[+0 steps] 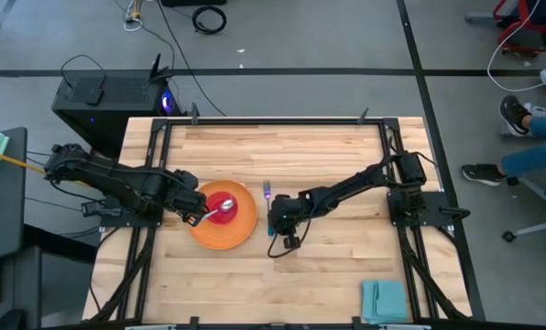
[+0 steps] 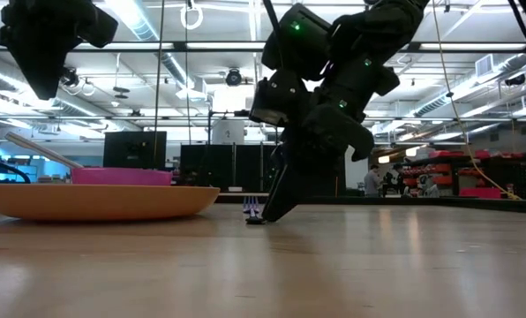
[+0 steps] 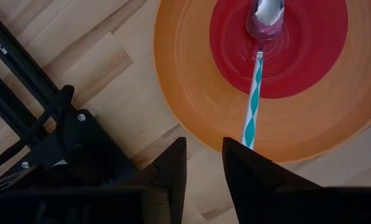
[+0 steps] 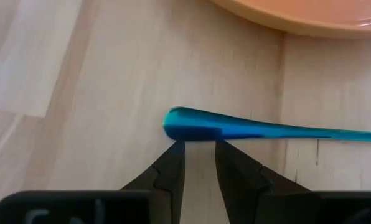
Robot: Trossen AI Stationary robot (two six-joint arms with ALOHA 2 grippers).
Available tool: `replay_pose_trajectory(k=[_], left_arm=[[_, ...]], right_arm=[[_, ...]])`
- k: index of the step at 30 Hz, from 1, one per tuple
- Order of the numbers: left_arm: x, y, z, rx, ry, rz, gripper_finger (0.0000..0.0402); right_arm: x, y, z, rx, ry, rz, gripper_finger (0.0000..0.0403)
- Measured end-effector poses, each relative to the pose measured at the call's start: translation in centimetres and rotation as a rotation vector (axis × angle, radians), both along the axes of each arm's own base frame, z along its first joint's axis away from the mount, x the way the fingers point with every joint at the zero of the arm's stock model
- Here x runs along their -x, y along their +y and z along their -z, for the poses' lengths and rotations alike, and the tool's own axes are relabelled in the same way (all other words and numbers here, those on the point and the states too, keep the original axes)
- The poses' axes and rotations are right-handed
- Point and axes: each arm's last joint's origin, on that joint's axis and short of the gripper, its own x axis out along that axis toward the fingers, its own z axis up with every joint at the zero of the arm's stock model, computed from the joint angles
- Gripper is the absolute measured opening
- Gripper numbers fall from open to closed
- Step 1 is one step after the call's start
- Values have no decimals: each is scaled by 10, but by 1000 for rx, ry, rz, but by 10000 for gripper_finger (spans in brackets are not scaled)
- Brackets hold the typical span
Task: Set table place
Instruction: Place the metal spoon into the pink bowl
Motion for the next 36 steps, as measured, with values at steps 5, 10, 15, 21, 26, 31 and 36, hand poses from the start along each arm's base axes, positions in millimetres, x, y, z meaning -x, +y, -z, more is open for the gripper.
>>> replay_pose_trajectory(k=[5, 10, 15, 21, 26, 31, 36], left_arm=[[-1, 0, 0, 2, -10, 0, 114], [-1, 0, 0, 3, -13, 0, 116], [-1, 0, 0, 3, -12, 1, 111], [-1, 0, 0, 3, -12, 0, 115], [-1, 0, 0, 3, -11, 3, 115], [-2, -1, 0, 3, -18, 21, 110], [-3, -1, 0, 4, -23, 23, 115]], right_arm=[[0, 1, 0, 7, -6, -3, 95], [-3, 2, -2, 4, -40, -6, 95], [-4, 2, -2, 4, -50, -7, 95], [-1, 1, -2, 4, -14, -1, 95], [2, 1, -1, 1, 13, 8, 95], [1, 1, 0, -2, 6, 9, 95], [-9, 1, 12, -61, -40, -24, 95]])
